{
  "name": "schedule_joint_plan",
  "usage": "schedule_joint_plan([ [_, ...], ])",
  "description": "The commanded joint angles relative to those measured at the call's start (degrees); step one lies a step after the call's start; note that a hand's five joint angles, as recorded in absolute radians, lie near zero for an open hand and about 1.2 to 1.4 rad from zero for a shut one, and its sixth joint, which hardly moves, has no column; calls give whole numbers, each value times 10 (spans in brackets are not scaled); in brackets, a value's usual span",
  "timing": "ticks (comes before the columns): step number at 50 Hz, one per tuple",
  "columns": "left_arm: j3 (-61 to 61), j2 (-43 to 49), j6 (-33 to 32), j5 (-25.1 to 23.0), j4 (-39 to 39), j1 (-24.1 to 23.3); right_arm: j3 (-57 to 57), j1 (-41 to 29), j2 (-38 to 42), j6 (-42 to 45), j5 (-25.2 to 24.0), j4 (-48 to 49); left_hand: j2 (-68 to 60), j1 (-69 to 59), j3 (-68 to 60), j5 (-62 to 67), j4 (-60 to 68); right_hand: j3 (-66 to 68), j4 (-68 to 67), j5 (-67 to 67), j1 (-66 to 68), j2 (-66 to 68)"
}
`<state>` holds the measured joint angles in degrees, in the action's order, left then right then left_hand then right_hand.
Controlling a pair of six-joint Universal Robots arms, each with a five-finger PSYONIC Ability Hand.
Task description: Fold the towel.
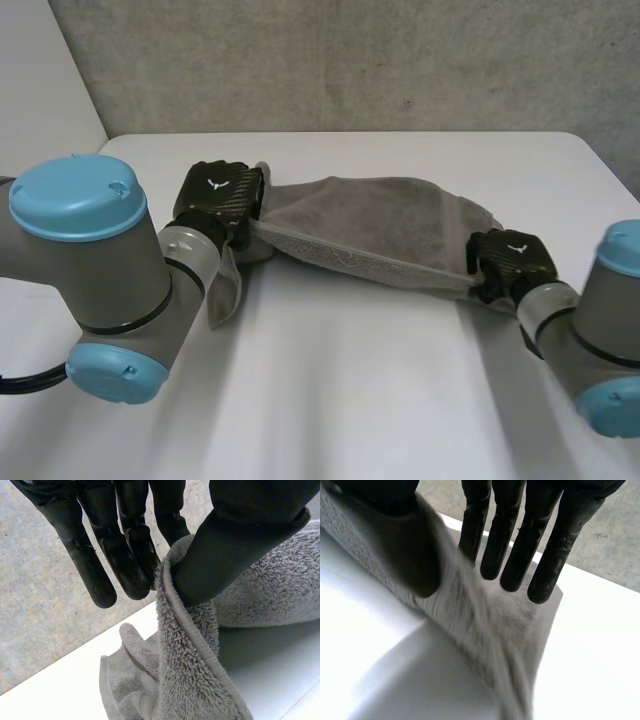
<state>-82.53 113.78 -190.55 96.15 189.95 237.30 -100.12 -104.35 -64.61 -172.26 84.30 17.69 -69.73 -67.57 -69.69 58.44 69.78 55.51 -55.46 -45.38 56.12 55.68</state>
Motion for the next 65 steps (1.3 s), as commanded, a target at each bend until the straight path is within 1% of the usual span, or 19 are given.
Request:
schedule_joint_plan([
  [1, -2, 3, 0, 0, 1, 0, -31, 48, -5, 10, -86, -6, -103, -124, -103, 116, 102, 245, -245, -246, 239, 243],
  [2, -3, 8, 0, 0, 1, -1, -31, 48, -5, 10, -86, -6, -103, -124, -103, 116, 102, 245, -245, -246, 239, 243],
  [4, -7, 14, 0, 0, 1, -1, -41, 62, -10, 10, -123, -7, -103, -124, -103, 116, 102, 245, -245, -246, 239, 243],
  [9, -18, 28, -2, 1, 9, -1, -52, 89, -34, 10, -156, -10, -103, -124, -103, 116, 102, 245, -245, -246, 239, 243],
  [16, -18, 63, -5, 2, 17, 2, -58, 127, -77, 10, -185, -26, -101, -123, -102, 114, 101, 245, -245, -246, 239, 243],
  [18, -18, 80, -7, 2, 28, 8, -58, 135, -85, 10, -193, -31, -38, -59, -38, 51, 37, 245, -245, -246, 239, 243],
  [19, -18, 80, -7, 2, 28, 8, -58, 143, -91, 10, -199, -33, -37, -59, -38, 50, 37, 245, -245, -246, 239, 243],
  [21, -16, 95, -8, 4, 39, 10, -58, 151, -96, 10, -204, -33, 55, 33, 54, -42, -55, 245, -245, -246, 239, 243],
  [24, -15, 100, -8, 4, 45, 12, -60, 155, -97, 10, -214, -34, 104, 82, 104, -91, -104, 245, -245, -246, 239, 243],
  [25, -15, 101, -8, 4, 49, 16, -60, 155, -96, 10, -218, -34, 171, 149, 170, -158, -171, 245, -245, -246, 239, 243],
  [26, -15, 102, -8, 4, 55, 19, -60, 155, -96, 10, -218, -34, 221, 200, 221, -208, -222, 245, -245, -246, 239, 243],
  [33, -18, 101, -8, 6, 83, 21, -60, 156, -103, 10, -222, -34, 274, 252, 273, -261, -274, 245, -245, -246, 239, 243],
  [38, -18, 101, -9, 10, 86, 24, -60, 177, -131, 11, -214, -34, 276, 254, 275, -263, -276, 245, -245, -246, 239, 243],
  [40, -18, 96, -10, 30, 81, 26, -60, 189, -140, 11, -213, -33, 279, 257, 279, -266, -279, 245, -245, -246, 239, 243],
  [45, -21, 84, -12, 41, 77, 28, -61, 218, -162, 12, -214, -33, 279, 257, 279, -266, -279, 245, -245, -246, 239, 243],
  [52, -59, 41, -39, 39, 68, 26, -66, 217, -177, 15, -216, -30, 277, 256, 277, -264, -278, 245, -245, -246, 239, 243],
  [54, -82, 31, -62, 38, 68, 25, -67, 217, -178, 15, -216, -30, 274, 252, 274, -261, -274, 245, -245, -246, 239, 243],
  [59, -105, 36, -95, 36, 74, 29, -67, 215, -178, 15, -218, -30, 264, 242, 263, -251, -264, 245, -245, -246, 239, 243],
  [65, -111, 46, -103, 36, 73, 30, -71, 212, -177, 17, -217, -30, 252, 230, 252, -239, -252, 245, -245, -246, 239, 243],
])
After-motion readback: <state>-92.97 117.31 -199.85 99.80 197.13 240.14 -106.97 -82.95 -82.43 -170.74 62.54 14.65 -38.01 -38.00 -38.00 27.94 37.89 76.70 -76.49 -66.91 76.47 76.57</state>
